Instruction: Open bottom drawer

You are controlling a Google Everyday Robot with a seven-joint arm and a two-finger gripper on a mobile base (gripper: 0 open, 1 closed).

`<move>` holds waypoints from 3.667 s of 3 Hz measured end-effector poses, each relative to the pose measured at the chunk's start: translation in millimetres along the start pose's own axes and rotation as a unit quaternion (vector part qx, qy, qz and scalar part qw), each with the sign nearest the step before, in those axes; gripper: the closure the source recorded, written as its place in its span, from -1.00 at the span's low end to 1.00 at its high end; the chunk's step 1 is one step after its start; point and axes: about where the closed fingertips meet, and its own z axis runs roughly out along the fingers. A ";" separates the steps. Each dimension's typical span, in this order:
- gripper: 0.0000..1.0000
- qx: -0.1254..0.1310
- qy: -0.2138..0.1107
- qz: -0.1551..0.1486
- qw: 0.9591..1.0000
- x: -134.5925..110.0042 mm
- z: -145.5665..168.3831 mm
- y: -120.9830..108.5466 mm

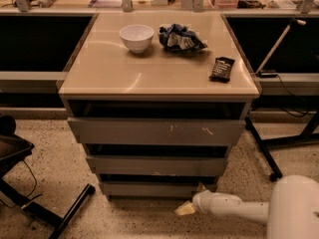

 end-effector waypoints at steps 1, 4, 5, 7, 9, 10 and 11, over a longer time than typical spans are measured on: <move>-1.00 0.032 -0.001 -0.070 0.997 -17.3 -3.8 -21.3; -1.00 0.051 -0.025 -0.113 0.992 -27.5 0.9 -35.3; -1.00 0.046 -0.029 -0.146 0.988 -31.6 2.2 -33.5; -1.00 0.057 -0.036 -0.130 0.989 -27.7 19.6 -42.4; -0.84 0.068 -0.053 -0.107 0.991 -27.9 47.8 -55.9; -0.46 0.068 -0.053 -0.107 0.991 -27.9 47.8 -55.9; 0.01 0.068 -0.053 -0.107 0.991 -27.9 47.8 -55.9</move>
Offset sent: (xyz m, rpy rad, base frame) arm 0.0167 -0.0049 0.0114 -0.0755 -0.0743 0.0555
